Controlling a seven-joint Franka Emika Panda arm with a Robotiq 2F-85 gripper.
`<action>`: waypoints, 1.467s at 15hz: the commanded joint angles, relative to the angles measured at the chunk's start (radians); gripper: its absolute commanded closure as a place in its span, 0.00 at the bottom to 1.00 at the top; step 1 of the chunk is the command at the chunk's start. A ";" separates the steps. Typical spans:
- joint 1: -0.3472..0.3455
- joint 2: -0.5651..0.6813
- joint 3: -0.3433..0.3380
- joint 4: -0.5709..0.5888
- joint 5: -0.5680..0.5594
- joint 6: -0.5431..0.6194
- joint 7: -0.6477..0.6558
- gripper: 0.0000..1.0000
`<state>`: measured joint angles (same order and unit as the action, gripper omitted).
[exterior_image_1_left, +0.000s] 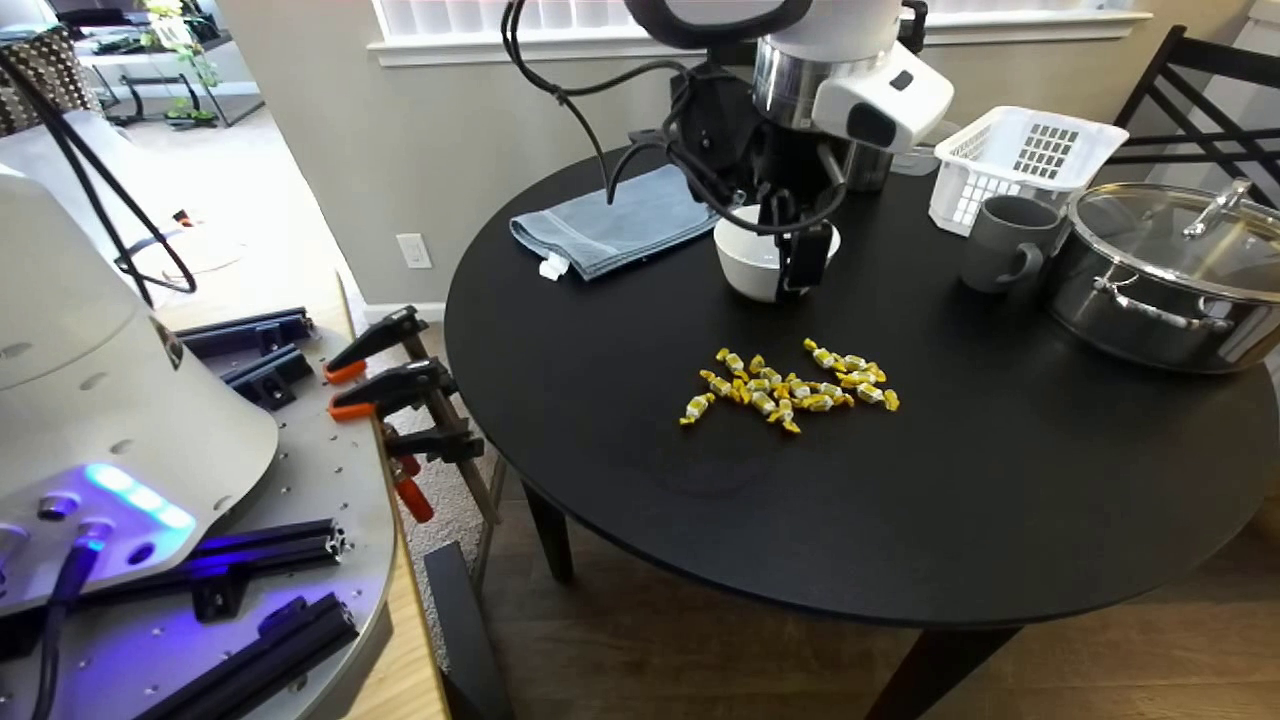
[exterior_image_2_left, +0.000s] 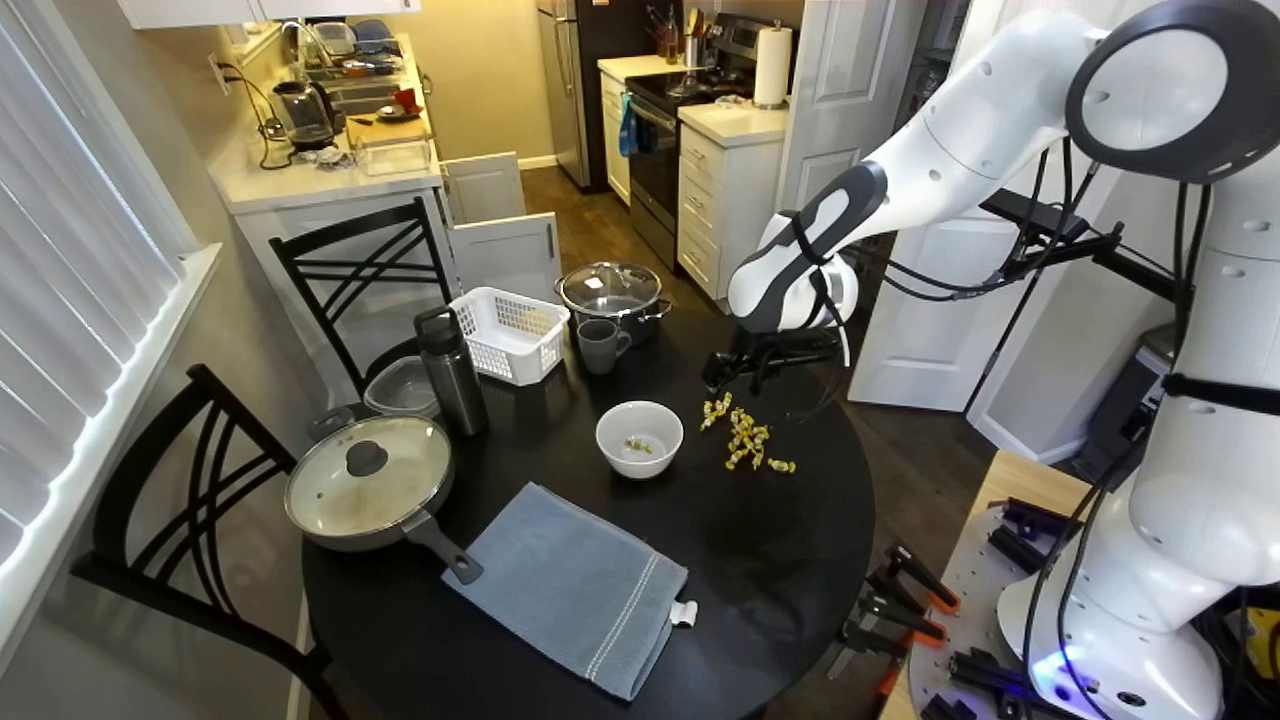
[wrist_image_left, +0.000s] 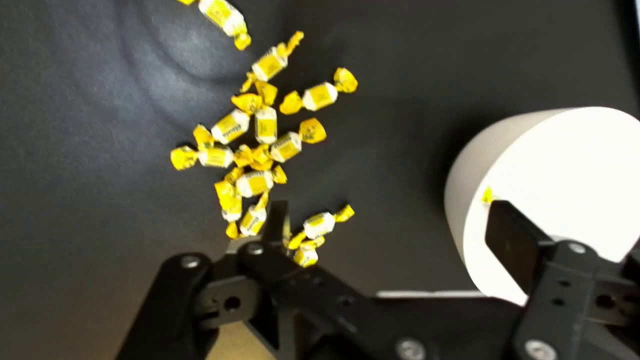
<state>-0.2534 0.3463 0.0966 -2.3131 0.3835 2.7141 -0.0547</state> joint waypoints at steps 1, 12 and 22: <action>0.086 0.039 -0.066 -0.032 -0.033 0.024 0.096 0.00; 0.121 0.166 -0.081 -0.087 0.048 0.218 0.263 0.00; 0.089 0.257 -0.035 -0.089 0.088 0.357 0.342 0.34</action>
<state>-0.1468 0.5863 0.0410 -2.3943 0.4566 3.0335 0.2566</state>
